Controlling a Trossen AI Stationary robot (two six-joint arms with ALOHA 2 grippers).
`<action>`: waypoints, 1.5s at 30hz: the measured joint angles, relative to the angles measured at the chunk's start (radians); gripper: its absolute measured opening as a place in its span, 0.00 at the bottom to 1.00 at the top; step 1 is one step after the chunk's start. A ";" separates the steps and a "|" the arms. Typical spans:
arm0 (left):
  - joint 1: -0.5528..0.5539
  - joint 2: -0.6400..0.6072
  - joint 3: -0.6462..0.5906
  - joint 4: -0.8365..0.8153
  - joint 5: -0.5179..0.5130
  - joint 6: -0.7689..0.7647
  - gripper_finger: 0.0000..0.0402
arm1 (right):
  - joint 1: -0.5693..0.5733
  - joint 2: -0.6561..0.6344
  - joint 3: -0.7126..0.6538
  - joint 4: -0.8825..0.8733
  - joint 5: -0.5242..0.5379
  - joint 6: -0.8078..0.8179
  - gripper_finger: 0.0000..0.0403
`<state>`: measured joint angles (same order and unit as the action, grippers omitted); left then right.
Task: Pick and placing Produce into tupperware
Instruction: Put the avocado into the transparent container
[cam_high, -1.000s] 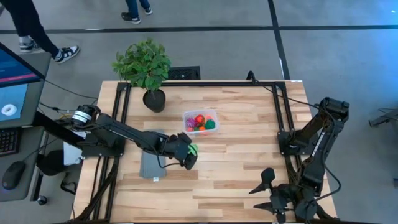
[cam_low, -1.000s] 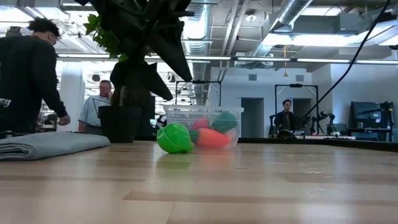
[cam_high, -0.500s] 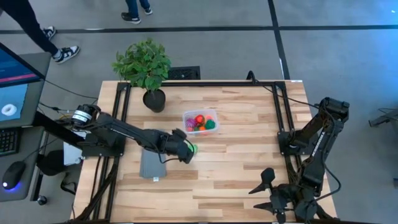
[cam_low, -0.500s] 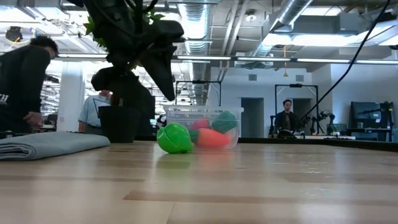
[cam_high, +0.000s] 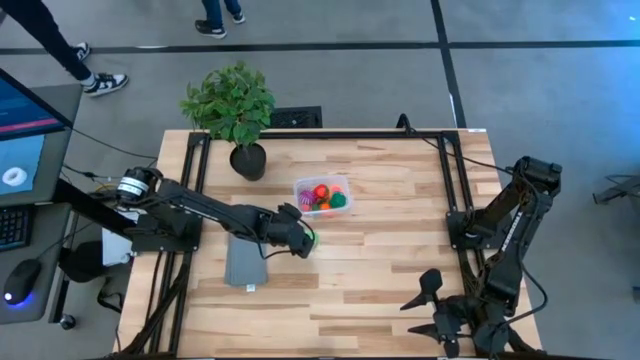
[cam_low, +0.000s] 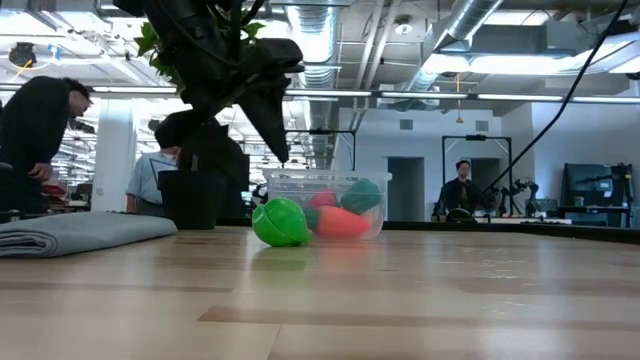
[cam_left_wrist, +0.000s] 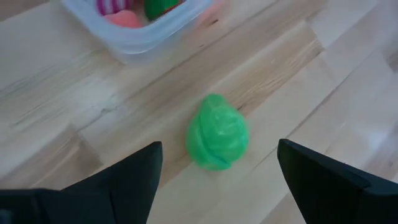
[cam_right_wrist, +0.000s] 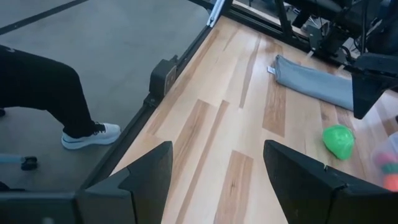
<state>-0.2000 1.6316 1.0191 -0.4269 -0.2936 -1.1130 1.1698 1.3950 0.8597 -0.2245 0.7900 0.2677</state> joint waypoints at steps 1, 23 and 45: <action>0.002 0.006 0.000 0.013 0.000 0.000 0.77 | 0.000 0.000 0.000 -0.003 0.000 0.004 0.69; 0.067 0.160 0.000 0.147 0.107 0.071 0.77 | 0.008 0.001 0.001 -0.028 0.004 0.031 0.69; 0.092 0.207 0.001 0.281 0.140 0.118 0.77 | 0.006 0.000 -0.022 -0.029 0.004 0.040 0.69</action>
<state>-0.1084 1.8389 1.0199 -0.1458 -0.1535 -0.9946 1.1759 1.3952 0.8379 -0.2535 0.7940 0.3073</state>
